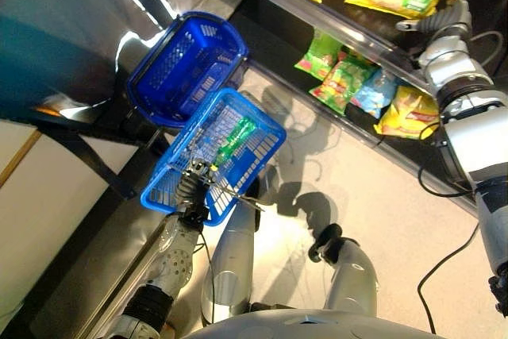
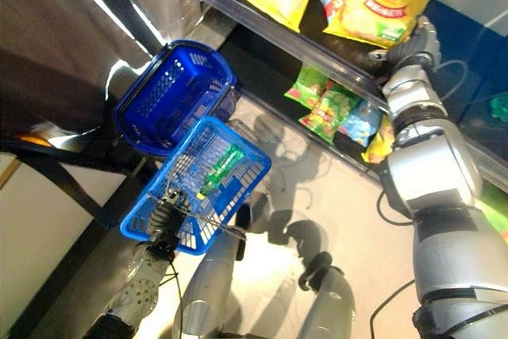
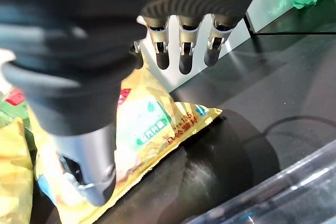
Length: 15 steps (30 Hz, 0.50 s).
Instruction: Pick up the snacks into the basket
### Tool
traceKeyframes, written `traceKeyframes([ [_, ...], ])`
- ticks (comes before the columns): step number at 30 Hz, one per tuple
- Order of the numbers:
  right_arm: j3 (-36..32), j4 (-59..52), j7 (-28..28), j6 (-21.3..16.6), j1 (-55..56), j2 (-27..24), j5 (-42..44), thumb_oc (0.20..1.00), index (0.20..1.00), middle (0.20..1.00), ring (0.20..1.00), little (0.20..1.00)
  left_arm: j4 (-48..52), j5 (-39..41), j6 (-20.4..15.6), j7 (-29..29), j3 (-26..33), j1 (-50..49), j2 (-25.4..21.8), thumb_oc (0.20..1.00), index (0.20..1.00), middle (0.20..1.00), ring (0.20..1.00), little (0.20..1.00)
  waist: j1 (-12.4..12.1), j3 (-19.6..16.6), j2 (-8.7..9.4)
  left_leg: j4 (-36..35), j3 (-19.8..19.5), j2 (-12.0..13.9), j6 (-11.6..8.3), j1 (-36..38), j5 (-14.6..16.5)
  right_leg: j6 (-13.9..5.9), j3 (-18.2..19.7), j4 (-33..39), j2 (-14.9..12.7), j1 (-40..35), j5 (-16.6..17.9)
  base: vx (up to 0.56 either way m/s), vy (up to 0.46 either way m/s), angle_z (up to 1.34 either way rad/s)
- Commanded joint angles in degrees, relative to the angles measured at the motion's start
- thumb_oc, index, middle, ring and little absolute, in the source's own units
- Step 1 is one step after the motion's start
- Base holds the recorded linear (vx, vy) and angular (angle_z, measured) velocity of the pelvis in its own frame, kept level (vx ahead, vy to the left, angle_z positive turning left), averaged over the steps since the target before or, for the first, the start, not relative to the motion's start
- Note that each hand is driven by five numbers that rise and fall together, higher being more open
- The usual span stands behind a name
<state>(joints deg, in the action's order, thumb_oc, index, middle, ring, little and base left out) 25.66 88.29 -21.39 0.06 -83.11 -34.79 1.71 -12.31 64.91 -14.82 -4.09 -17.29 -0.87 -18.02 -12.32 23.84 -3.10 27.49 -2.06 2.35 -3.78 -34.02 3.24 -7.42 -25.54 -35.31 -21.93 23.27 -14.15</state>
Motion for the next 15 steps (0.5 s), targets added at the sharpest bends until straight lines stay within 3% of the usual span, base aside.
traceKeyframes([
  [1,3.6,-0.1,0.3,-1.6,-6.5,-4.0,0.6,1.000,1.000,1.000,1.000,1.000,10.6,-1.0,-2.6,3.3,-1.3,-3.0,-3.3,0.200,0.200,0.200,0.200,0.200,-2.3,-0.2,-1.86,-1.0,1.7,0.4,2.60,-0.5,0.1,-2.84,1.7,-2.6,0.4,1.7,7.6,0.00,-0.026,0.06],
  [15,4.6,1.1,1.2,-1.1,-8.0,-8.7,1.7,1.000,1.000,1.000,1.000,1.000,12.4,0.0,-2.2,3.6,-1.3,-3.8,-3.4,0.200,0.200,0.200,0.200,0.200,-2.7,-0.2,-3.00,-2.1,0.9,-0.2,2.47,-1.9,-0.9,-2.77,0.7,-3.2,-0.2,2.6,6.8,0.00,-0.010,0.07],
])
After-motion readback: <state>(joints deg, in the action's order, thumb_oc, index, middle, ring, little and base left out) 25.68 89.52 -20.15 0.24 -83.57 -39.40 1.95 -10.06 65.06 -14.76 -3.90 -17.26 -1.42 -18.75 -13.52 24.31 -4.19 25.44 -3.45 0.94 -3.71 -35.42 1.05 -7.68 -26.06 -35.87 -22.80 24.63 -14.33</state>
